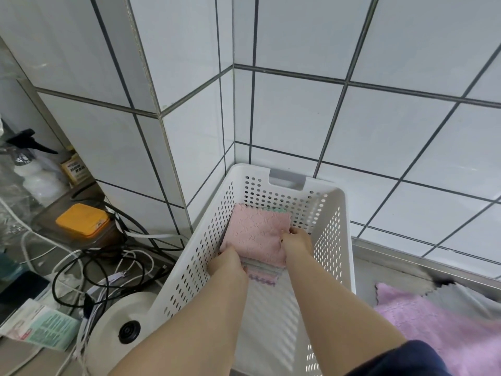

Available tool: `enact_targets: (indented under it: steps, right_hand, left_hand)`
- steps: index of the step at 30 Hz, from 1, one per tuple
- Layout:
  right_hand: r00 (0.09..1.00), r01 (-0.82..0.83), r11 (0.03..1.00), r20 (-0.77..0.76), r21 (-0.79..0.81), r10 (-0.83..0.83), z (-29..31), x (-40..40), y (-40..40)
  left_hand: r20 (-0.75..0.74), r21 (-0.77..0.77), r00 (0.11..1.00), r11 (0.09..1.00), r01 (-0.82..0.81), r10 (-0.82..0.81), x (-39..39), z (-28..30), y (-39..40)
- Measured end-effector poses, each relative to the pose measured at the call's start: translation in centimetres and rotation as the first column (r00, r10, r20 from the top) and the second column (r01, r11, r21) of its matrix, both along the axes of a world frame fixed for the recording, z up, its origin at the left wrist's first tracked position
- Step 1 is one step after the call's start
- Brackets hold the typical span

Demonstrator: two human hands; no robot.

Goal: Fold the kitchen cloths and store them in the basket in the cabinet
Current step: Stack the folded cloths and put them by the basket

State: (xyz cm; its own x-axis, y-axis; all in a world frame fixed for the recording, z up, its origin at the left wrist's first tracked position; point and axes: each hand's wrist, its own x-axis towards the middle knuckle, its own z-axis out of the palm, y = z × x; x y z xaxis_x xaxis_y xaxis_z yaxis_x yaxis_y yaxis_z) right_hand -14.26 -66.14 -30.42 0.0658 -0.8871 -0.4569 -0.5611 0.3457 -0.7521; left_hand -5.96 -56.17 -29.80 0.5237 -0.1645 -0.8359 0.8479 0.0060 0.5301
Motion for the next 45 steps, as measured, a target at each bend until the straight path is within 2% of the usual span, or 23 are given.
enact_targets:
  steps: [2, 4, 6, 7, 8, 9, 10, 12, 13, 14, 16, 18, 20, 22, 26, 31, 34, 36, 38, 40, 41, 45]
  right_hand:
    - [0.999, 0.034, 0.999, 0.015, 0.013, -0.034, 0.2, -0.1, 0.2]
    - [0.996, 0.083, 0.997, 0.034, 0.011, -0.083, 0.4, -0.2, 0.5]
    - [0.988, 0.135, 0.991, 0.080, -0.013, -0.133, 0.7, -0.3, 0.9]
    - [0.984, 0.149, 0.987, 0.106, -0.053, -0.143, 0.8, -0.3, 1.1]
    - [0.985, 0.142, 0.983, 0.115, -0.113, -0.129, 0.9, -0.2, 1.2]
    - [0.990, 0.112, 0.976, 0.103, -0.186, -0.094, 1.0, -0.1, 1.4]
    - [0.997, 0.059, 0.962, 0.073, -0.265, -0.041, 1.2, -0.1, 1.5]
    - [0.993, -0.113, 0.888, -0.076, -0.446, 0.088, 1.2, 0.0, 1.9]
    - [0.969, -0.236, 0.822, -0.191, -0.519, 0.158, 1.0, 0.1, 2.0]
    - [0.922, -0.371, 0.749, -0.312, -0.549, 0.228, 0.7, 0.2, 2.3]
    - [0.806, -0.570, 0.652, -0.492, -0.500, 0.329, -0.1, 0.5, 3.0]
    - [0.738, -0.649, 0.624, -0.560, -0.434, 0.378, -1.2, 0.8, 3.2]
    - [0.711, -0.673, 0.633, -0.571, -0.384, 0.410, -2.0, 0.9, 3.1]
    - [0.709, -0.663, 0.675, -0.561, -0.324, 0.428, -2.4, 0.9, 3.1]
    - [0.726, -0.607, 0.766, -0.541, -0.213, 0.425, -3.1, 1.1, 3.4]
    - [0.766, -0.553, 0.818, -0.482, -0.158, 0.425, -3.2, 1.0, 3.2]
    - [0.816, -0.508, 0.827, -0.444, -0.240, 0.371, -2.3, 1.2, 3.1]
    - [0.914, -0.372, 0.842, -0.311, -0.391, 0.260, -1.0, 1.4, 3.1]
    - [0.988, -0.142, 0.881, -0.016, -0.452, 0.151, 1.0, 1.5, 3.4]
    - [0.966, 0.034, 0.927, 0.249, -0.373, 0.065, 3.5, 1.1, 3.9]
    - [0.944, 0.078, 0.941, 0.327, -0.328, 0.036, 4.6, 0.8, 4.1]
    - [0.881, 0.121, 0.945, 0.471, -0.304, 0.039, 8.8, -2.3, 5.8]
  left_hand:
    - [-0.034, -0.012, 0.998, 0.999, 0.046, -0.046, -0.6, 0.6, 0.4]
    - [0.041, 0.022, 0.993, 0.994, 0.108, -0.109, -1.2, 1.6, 0.5]
    - [0.269, 0.095, 0.948, 0.984, 0.151, -0.171, -1.3, 2.4, -0.2]
    - [0.435, 0.120, 0.872, 0.974, 0.190, -0.224, -1.4, 2.9, -0.7]
    - [0.609, 0.162, 0.736, 0.955, 0.248, -0.295, -1.3, 3.1, -1.1]
    - [0.745, 0.236, 0.551, 0.922, 0.308, -0.375, -1.3, 3.3, -1.4]
    - [0.819, 0.360, 0.329, 0.868, 0.343, -0.470, -1.2, 3.2, -1.7]
    - [0.789, 0.601, -0.085, 0.735, 0.314, -0.608, 0.1, 2.5, -1.7]
    - [0.718, 0.696, -0.248, 0.655, 0.294, -0.651, 0.5, 1.8, -1.9]
    - [0.646, 0.763, -0.358, 0.575, 0.294, -0.674, 1.4, 1.0, -1.8]
    - [0.511, 0.859, -0.480, 0.441, 0.260, -0.714, 1.1, -0.5, -2.4]
    - [0.285, 0.950, -0.592, 0.304, 0.071, -0.754, -0.1, -1.9, -3.5]
    - [0.123, 0.987, -0.624, 0.163, -0.008, -0.772, 0.1, -3.1, -3.8]
    - [0.119, 0.991, -0.642, 0.125, 0.037, -0.757, 1.6, -4.2, -3.2]
    - [0.200, 0.978, -0.576, 0.200, 0.064, -0.793, 2.8, -4.8, -1.8]
    - [0.203, 0.979, -0.546, 0.171, 0.110, -0.813, 2.6, -4.7, -2.1]
    - [0.222, 0.974, -0.520, 0.162, 0.158, -0.825, 2.4, -3.7, -2.4]
    - [0.286, 0.953, -0.474, 0.199, 0.227, -0.833, 2.3, -2.4, -2.8]
    - [0.387, 0.914, -0.400, 0.287, 0.286, -0.831, 1.8, -0.6, -2.9]
    - [0.491, 0.853, -0.327, 0.369, 0.368, -0.808, 1.2, 1.9, -2.8]
    - [0.538, 0.817, -0.301, 0.400, 0.415, -0.787, 1.0, 3.0, -2.7]
    - [0.702, 0.665, -0.260, 0.481, 0.571, -0.663, -0.2, 7.4, -0.7]
